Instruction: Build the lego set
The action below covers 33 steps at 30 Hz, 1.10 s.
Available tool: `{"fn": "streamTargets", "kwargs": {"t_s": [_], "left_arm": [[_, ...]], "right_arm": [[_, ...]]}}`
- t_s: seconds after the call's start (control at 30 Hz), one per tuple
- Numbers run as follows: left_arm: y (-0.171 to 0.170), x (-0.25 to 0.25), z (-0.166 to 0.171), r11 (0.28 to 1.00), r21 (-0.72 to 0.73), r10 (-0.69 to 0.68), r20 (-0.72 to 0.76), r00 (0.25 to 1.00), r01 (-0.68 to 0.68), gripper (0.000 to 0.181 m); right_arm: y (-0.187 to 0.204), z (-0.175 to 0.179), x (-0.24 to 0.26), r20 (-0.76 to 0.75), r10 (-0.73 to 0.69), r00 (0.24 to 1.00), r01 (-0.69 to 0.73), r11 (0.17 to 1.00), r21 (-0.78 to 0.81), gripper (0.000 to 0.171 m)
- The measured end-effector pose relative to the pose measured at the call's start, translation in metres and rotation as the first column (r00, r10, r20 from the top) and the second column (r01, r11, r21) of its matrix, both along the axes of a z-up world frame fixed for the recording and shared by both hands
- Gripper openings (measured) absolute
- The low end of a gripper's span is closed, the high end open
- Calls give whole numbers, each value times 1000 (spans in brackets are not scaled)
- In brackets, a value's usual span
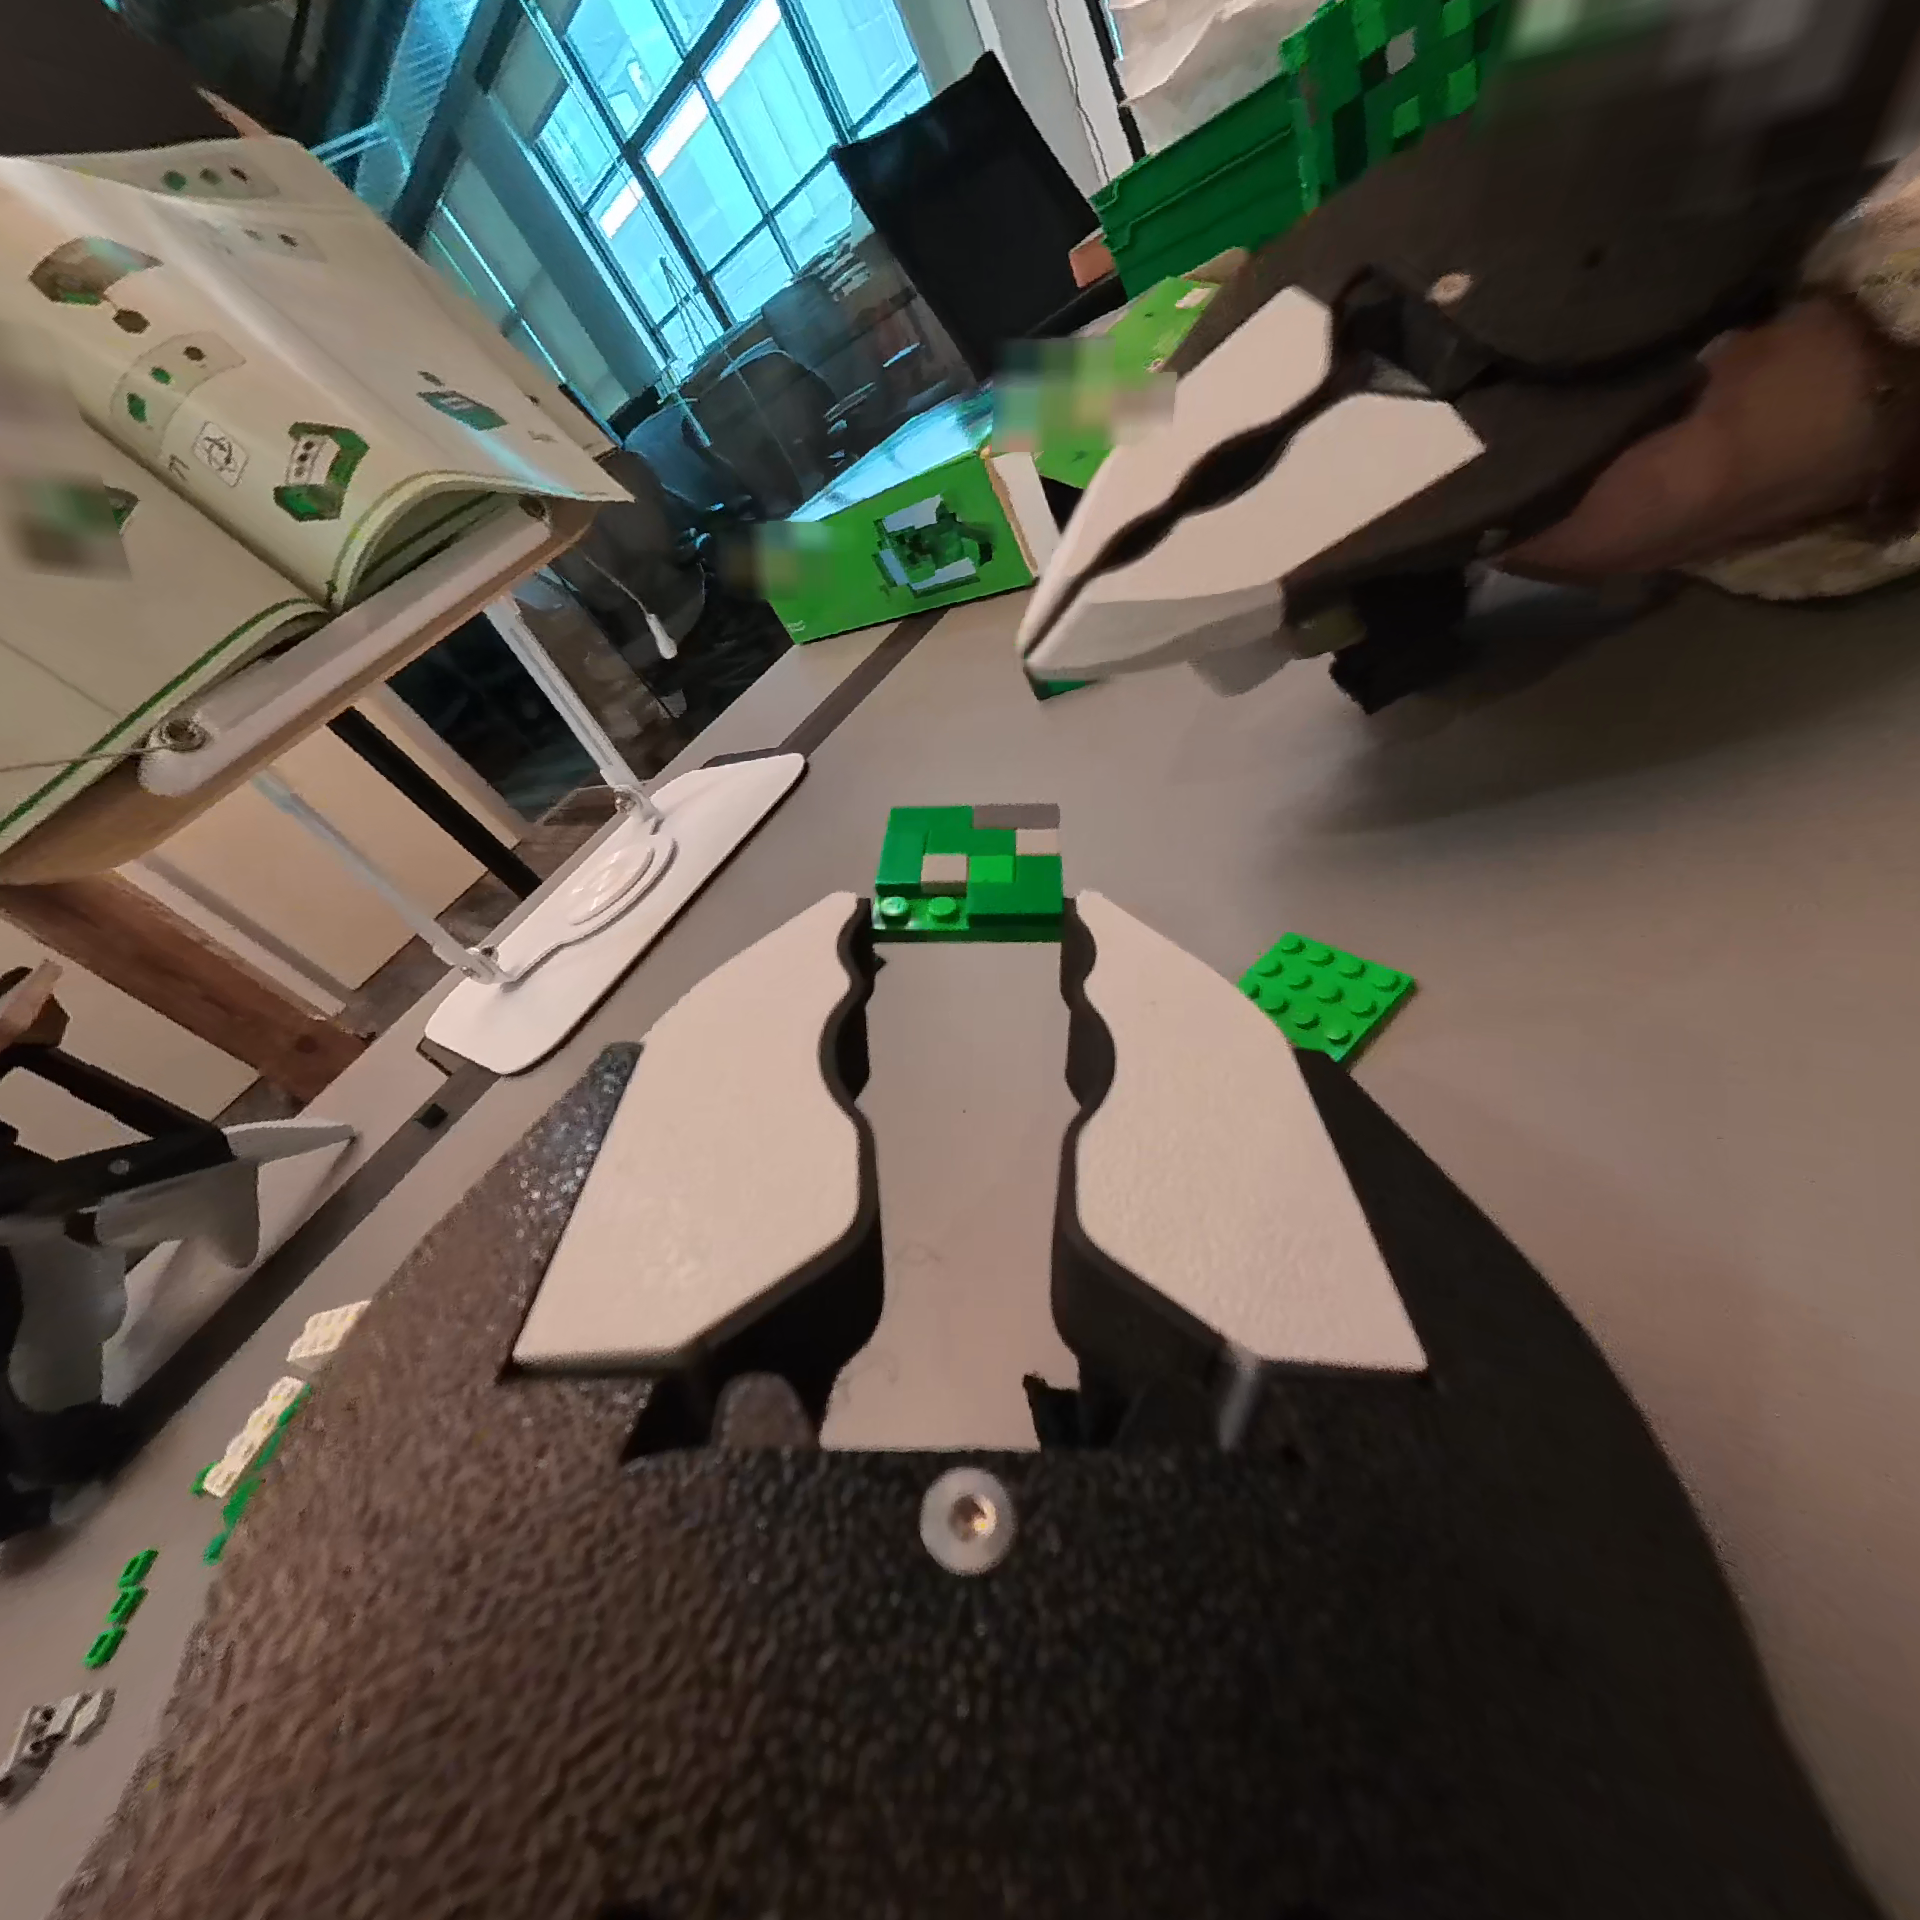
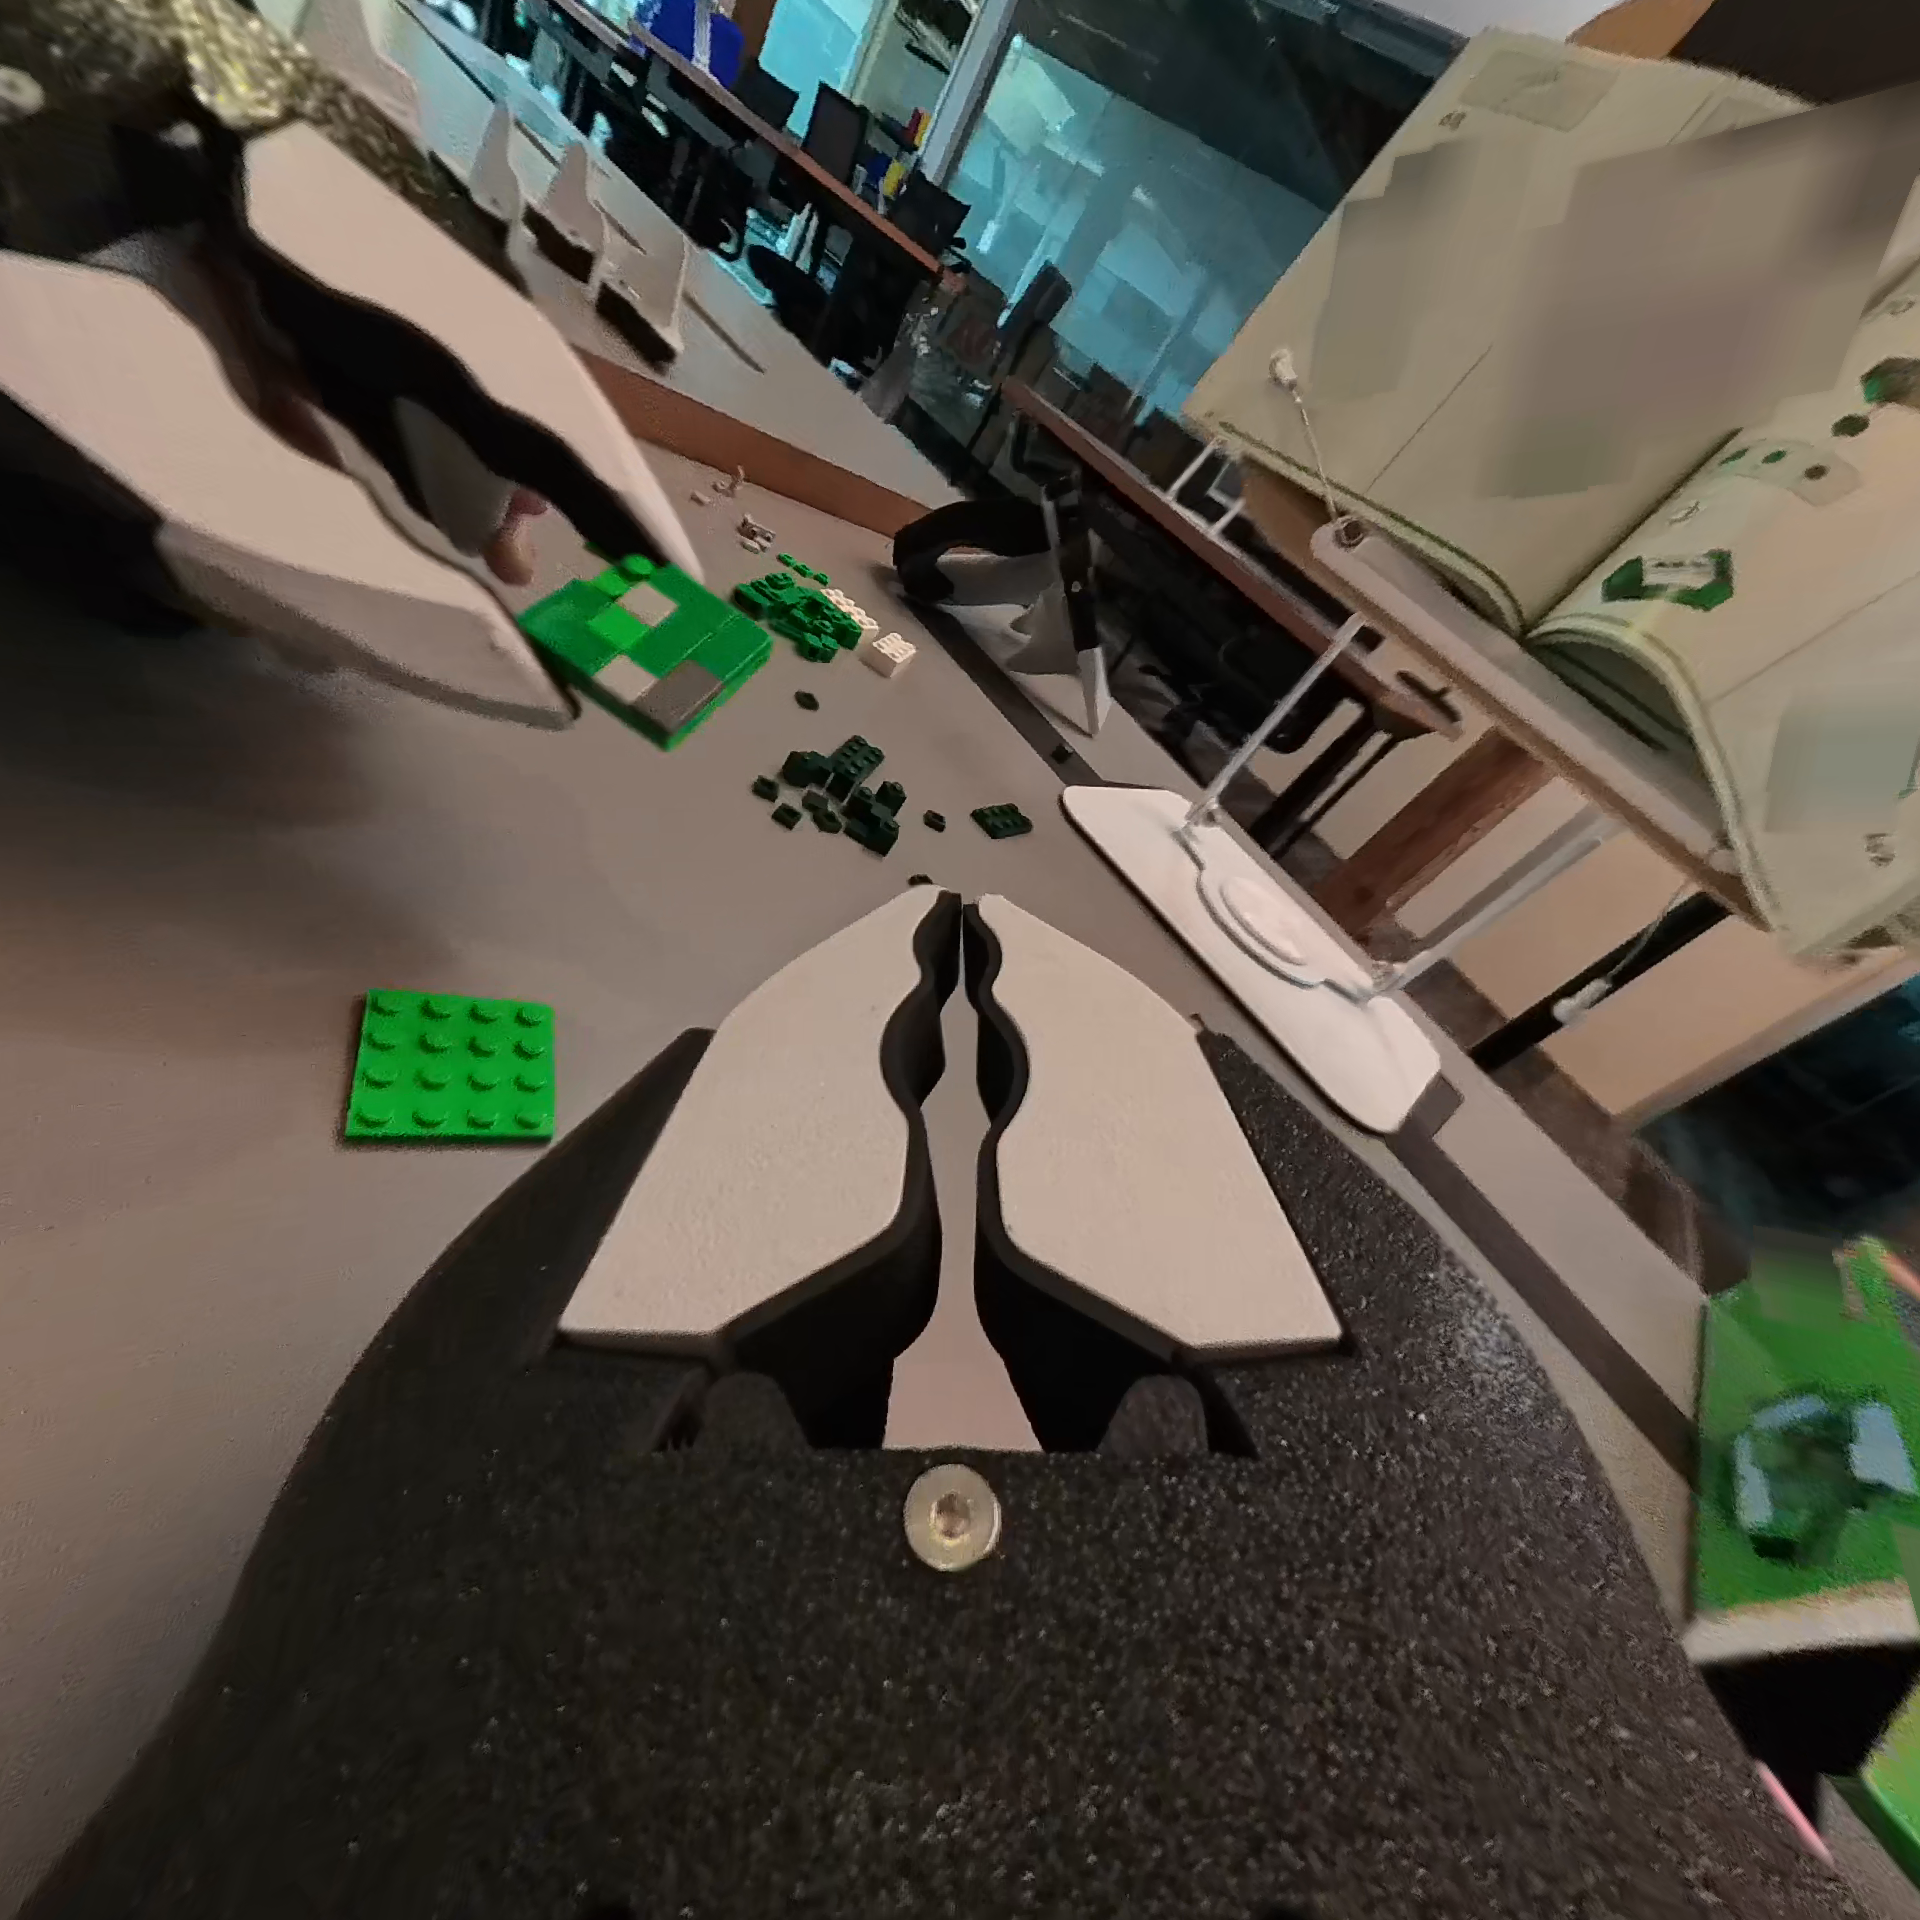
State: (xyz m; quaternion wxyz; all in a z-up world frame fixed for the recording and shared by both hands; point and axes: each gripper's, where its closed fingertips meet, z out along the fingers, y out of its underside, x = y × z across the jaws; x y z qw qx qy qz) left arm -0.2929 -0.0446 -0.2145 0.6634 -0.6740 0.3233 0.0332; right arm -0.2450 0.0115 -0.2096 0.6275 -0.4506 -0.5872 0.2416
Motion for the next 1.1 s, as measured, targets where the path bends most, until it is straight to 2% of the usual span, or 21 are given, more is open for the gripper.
{"fn": "streamTargets", "kwargs": {"t_s": [0.13, 0.3, 0.4, 0.5, 0.6, 0.7, 0.83, 0.93, 1.1], "left_arm": [[-1, -1, 4, 1000, 17, -1, 28, 1000, 0, 35], [-5, 1, 7, 999, 32, -26, 45, 999, 24, 35], [-6, -1, 8, 999, 40, -21, 58, 998, 19, 35], [-6, -1, 9, 999, 40, -18, 67, 998, 16, 35], [-6, 0, 9, 999, 40, -20, 63, 998, 17, 35], [-7, 1, 9, 999, 42, -24, 62, 998, 22, 35], [-7, 1, 9, 999, 42, -29, 66, 997, 26, 35], [-7, 2, 8, 999, 39, -31, 62, 998, 28, 35], [-7, 4, 7, 999, 36, -36, 51, 998, 34, 35]], "right_arm": [[12, 10, -39, 52, 81, 995, -76, 992, -104, 0], [3, 19, -140, 242, 322, 915, -285, 943, -174, 3], [-6, 7, -203, 412, 438, 799, -366, 898, -245, 11], [-17, -4, -258, 514, 528, 676, -412, 849, -331, 11], [-33, -15, -301, 613, 614, 497, -472, 784, -402, 17], [-44, -28, -331, 709, 619, 337, -591, 725, -352, 21], [-46, -48, -356, 791, 586, 177, -618, 692, -374, 26], [-37, -59, -369, 835, 534, 132, -623, 700, -349, 26], [-34, -67, -378, 841, 536, 74, -599, 698, -392, 19]]}}
